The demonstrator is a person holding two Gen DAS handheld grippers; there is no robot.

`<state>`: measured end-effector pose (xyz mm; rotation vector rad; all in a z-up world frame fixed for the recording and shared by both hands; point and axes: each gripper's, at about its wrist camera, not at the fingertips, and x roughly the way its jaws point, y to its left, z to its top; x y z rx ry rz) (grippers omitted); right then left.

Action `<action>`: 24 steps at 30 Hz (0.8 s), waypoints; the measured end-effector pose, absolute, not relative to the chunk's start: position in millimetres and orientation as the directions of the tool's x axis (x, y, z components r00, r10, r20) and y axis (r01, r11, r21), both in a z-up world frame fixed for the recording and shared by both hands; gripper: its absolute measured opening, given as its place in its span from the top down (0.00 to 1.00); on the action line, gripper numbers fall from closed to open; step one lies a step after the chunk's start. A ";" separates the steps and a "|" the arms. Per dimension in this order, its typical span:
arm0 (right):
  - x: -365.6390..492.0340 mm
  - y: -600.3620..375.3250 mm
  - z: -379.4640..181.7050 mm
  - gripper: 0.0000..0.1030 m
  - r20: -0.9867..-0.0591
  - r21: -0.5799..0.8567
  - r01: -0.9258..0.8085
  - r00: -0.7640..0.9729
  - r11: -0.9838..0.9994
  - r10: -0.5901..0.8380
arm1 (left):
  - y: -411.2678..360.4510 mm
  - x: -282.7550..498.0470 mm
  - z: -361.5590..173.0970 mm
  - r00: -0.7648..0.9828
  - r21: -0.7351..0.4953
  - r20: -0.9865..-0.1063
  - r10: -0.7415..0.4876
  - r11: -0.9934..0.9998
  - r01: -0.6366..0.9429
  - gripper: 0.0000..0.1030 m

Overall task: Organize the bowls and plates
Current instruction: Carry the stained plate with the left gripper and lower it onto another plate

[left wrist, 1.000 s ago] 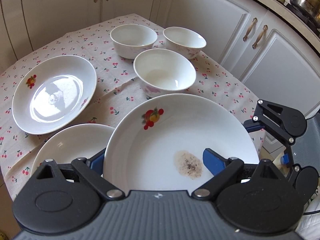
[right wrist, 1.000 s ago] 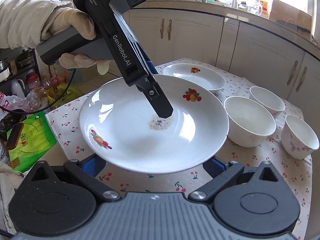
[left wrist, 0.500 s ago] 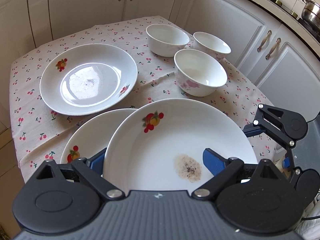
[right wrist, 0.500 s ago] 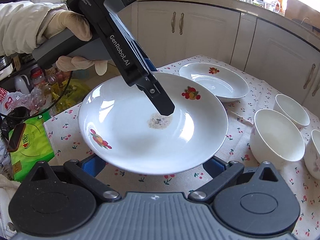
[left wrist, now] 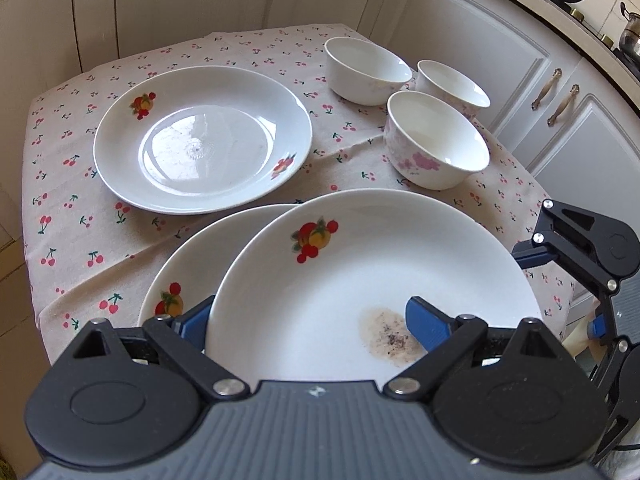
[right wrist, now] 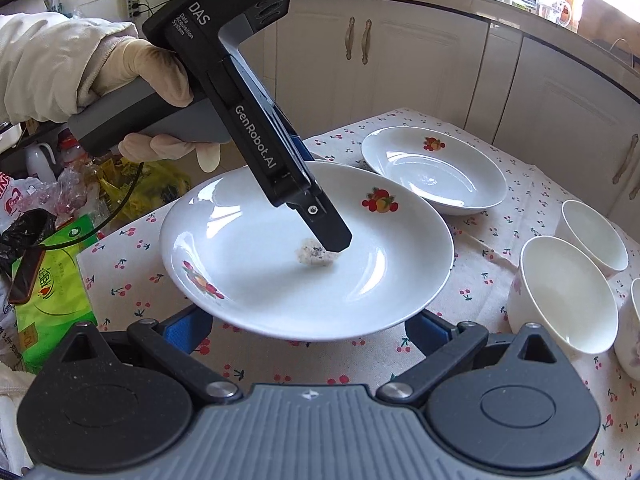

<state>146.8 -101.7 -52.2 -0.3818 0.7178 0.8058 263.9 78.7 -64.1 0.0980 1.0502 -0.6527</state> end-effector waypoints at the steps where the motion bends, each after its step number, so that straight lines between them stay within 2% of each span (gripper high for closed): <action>1: 147.3 -101.5 -52.0 0.00 -0.707 -0.041 -0.764 0.477 0.644 0.521 | 79.1 265.1 -66.2 0.326 -0.225 -0.832 -0.450 0.810 0.542 0.07; 10: 151.9 -100.6 -51.3 0.00 -0.697 -0.020 -0.764 0.473 0.645 0.538 | 85.7 273.1 -74.6 0.320 -0.240 -0.835 -0.447 0.820 0.520 0.07; 24: 150.2 -100.9 -51.8 0.00 -0.688 -0.002 -0.767 0.467 0.642 0.555 | 78.4 272.2 -70.8 0.329 -0.150 -0.865 -0.378 0.821 0.550 0.06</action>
